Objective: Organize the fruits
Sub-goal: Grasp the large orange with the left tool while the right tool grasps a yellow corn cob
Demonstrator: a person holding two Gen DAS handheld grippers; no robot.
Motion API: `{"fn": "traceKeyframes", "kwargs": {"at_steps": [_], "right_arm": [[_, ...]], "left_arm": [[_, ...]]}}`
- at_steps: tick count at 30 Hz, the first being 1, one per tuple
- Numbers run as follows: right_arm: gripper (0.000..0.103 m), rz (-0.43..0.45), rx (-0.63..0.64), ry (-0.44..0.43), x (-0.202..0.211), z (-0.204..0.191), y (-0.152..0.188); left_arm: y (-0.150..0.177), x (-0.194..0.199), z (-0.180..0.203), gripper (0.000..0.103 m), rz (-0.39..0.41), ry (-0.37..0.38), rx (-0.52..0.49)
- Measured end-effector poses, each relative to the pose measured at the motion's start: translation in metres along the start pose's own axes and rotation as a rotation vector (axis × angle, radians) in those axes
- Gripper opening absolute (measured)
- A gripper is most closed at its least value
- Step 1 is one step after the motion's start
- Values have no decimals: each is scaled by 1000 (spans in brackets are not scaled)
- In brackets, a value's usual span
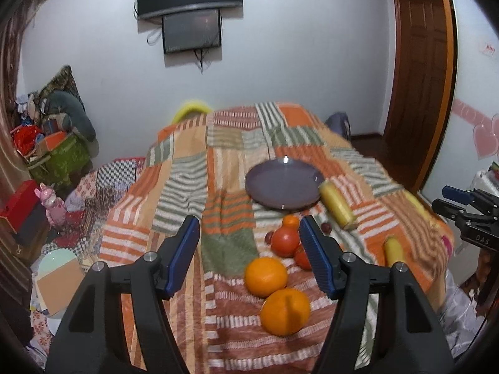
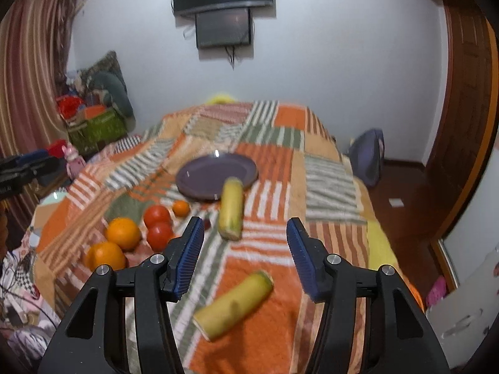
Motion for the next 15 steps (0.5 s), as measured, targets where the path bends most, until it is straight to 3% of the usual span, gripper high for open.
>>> {"fn": "traceKeyframes", "kwargs": {"at_steps": [9,15], "right_arm": [[52,-174,-30,7,-31,17,36],[52,-227,-51,0,-45,19,50]], "left_arm": [[38,-46,-6,67,-168,63,-1],[60,-66,14,67,-260,136,-9]]}}
Point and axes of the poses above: each gripper's, at about its wrist camera, not at the fingertips, and x roughly against the way its jaws point, z to its right, y to its underside, the point moved 8 cm from there along -x, roughly the way its jaws point, and after that the axes turned 7 degrees about -x, right-handed, at the moved point
